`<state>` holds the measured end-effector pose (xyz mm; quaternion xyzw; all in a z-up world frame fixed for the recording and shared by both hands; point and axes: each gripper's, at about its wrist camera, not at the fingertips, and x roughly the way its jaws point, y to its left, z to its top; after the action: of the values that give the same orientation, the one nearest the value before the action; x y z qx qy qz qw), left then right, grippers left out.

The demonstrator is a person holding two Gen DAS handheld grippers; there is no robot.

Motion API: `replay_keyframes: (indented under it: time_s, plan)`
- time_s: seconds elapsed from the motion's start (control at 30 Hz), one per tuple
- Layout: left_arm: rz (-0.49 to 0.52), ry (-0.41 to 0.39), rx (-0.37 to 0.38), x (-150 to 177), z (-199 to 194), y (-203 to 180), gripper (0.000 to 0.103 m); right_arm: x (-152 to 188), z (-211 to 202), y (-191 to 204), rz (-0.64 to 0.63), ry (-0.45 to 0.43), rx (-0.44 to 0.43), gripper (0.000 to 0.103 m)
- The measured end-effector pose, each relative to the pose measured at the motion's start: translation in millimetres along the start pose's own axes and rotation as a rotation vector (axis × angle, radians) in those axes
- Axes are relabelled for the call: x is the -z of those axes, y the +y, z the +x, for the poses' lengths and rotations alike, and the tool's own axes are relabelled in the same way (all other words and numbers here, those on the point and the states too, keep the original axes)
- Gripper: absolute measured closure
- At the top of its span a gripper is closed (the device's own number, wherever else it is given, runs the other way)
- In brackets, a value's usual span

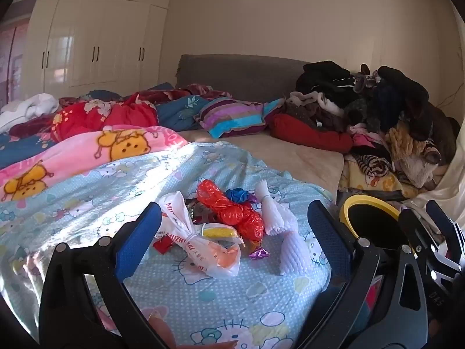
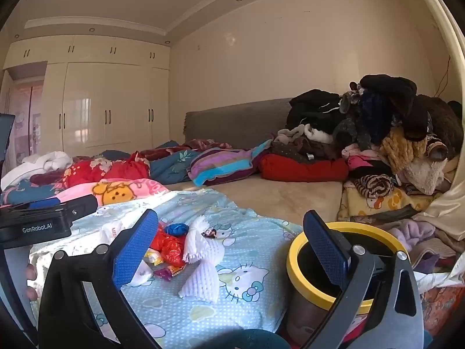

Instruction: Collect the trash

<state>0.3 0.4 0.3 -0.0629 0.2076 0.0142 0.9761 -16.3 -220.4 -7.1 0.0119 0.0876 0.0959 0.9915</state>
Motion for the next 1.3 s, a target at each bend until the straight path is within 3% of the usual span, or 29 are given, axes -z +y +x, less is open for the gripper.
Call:
replay_keyframes:
  time_s: [0.23,1.3]
  plan:
    - [0.009,-0.039,0.005,-1.5,-5.6,-1.6,0.011,0.0,0.4,0.5,0.006,0.015,-0.005,0.006]
    - [0.006,-0.043,0.008,0.9,-7.4,1.0,0.011,-1.8,-2.6,-3.1,0.012,0.011,0.003,0.006]
